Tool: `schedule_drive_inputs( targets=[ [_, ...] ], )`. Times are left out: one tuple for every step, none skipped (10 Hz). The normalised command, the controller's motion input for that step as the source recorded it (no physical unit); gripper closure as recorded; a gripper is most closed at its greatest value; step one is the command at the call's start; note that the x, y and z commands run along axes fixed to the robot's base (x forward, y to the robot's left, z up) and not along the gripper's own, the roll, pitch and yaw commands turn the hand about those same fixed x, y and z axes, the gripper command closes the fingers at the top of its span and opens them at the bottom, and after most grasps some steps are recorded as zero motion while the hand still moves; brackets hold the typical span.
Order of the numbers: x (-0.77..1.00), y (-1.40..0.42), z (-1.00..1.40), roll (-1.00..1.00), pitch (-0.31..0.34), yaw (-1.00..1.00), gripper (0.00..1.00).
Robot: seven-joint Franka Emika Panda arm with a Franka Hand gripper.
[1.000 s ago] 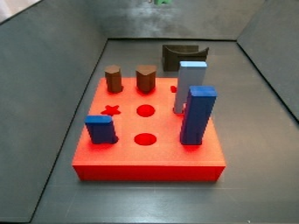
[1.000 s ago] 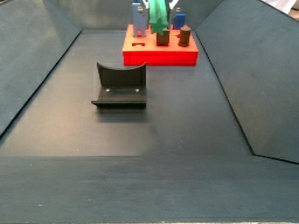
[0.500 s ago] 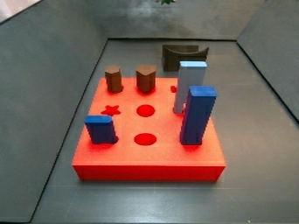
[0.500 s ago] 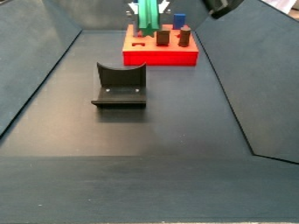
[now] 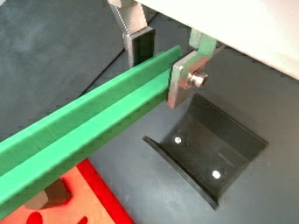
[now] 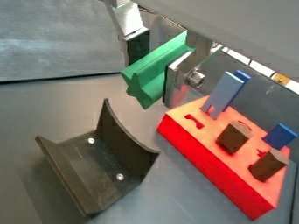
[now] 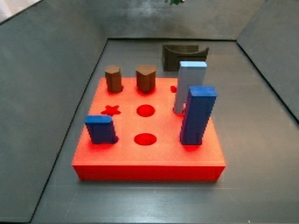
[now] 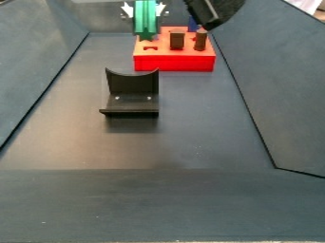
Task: Pick up the star object. Move up. Place the star object on the fixture. Regrasp the star object. Move to above the board. Insert the star object.
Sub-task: Place the star object on the fixture.
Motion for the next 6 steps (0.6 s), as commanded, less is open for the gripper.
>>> schedule_drive_inputs(
  targets=[
    [0.53,0.04,-0.01,-0.17,0.054,-0.07,1.00],
    [0.45,0.04,-0.02,-0.17,0.065,-0.07,1.00],
    [0.38,0.04,-0.01,-0.17,0.072,-0.06,1.00],
    [0.31,0.04,-0.01,-0.17,0.084,-0.06,1.00],
    [0.26,0.04,-0.01,-0.17,0.091,-0.05,1.00],
    [0.21,0.04,-0.01,-0.17,0.098,-0.05,1.00]
  ],
)
